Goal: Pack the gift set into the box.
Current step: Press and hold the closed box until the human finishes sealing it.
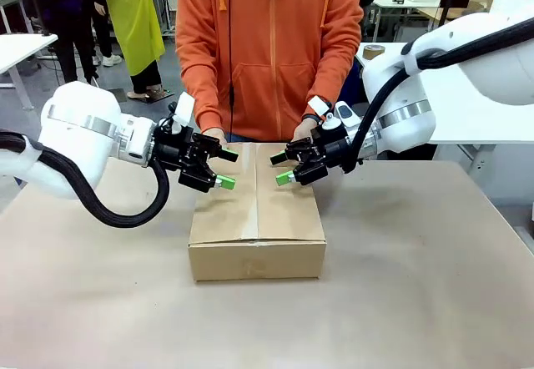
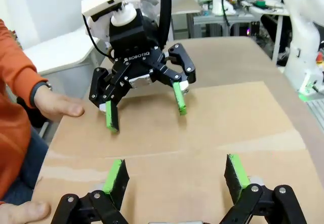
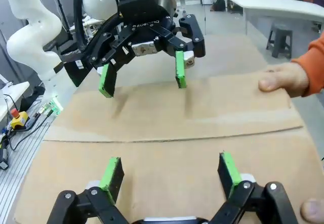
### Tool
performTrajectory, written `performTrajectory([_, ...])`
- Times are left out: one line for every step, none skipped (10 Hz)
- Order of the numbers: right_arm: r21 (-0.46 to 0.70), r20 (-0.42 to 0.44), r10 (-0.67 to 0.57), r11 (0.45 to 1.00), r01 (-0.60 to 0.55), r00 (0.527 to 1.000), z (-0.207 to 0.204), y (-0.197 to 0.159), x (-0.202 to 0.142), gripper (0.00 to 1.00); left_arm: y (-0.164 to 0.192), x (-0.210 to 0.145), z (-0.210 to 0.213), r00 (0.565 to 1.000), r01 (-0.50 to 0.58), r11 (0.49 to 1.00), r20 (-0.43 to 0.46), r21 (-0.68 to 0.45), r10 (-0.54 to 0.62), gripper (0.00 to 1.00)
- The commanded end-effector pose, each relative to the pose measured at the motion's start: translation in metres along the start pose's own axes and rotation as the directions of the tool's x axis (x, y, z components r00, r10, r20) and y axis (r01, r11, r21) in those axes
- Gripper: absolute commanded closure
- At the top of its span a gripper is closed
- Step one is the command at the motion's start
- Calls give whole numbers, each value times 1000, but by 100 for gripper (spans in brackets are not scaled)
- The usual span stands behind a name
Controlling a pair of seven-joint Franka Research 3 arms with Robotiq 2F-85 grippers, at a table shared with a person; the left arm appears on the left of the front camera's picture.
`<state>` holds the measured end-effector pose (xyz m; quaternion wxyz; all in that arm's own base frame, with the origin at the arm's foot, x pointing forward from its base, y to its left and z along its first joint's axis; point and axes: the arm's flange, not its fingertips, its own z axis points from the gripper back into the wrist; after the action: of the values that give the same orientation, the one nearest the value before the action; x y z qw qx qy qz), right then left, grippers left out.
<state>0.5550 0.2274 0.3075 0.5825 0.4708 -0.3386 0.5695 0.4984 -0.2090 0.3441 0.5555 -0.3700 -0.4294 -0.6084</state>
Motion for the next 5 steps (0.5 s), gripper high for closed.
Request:
performTrajectory([45,-30,-12,999,13,999,-8,-3,3,0,5,-9,-16,1000,5,999,-28,42,-4,0])
performTrajectory([34,-64,-1,999,3,998,-8,0,0,0,7,-10,-18,999,-8,999,-35,40,10,0])
performTrajectory([55,-67,16,998,-12,998,-8,5,-4,0,11,-14,-17,998,-26,999,-55,42,28,0])
performTrajectory([39,-69,43,998,-41,997,-5,9,-7,0,16,-18,-12,997,-43,998,-62,54,47,0])
performTrajectory([1,-78,58,998,-58,995,1,12,-12,0,20,-21,-6,996,-65,995,-57,70,69,0])
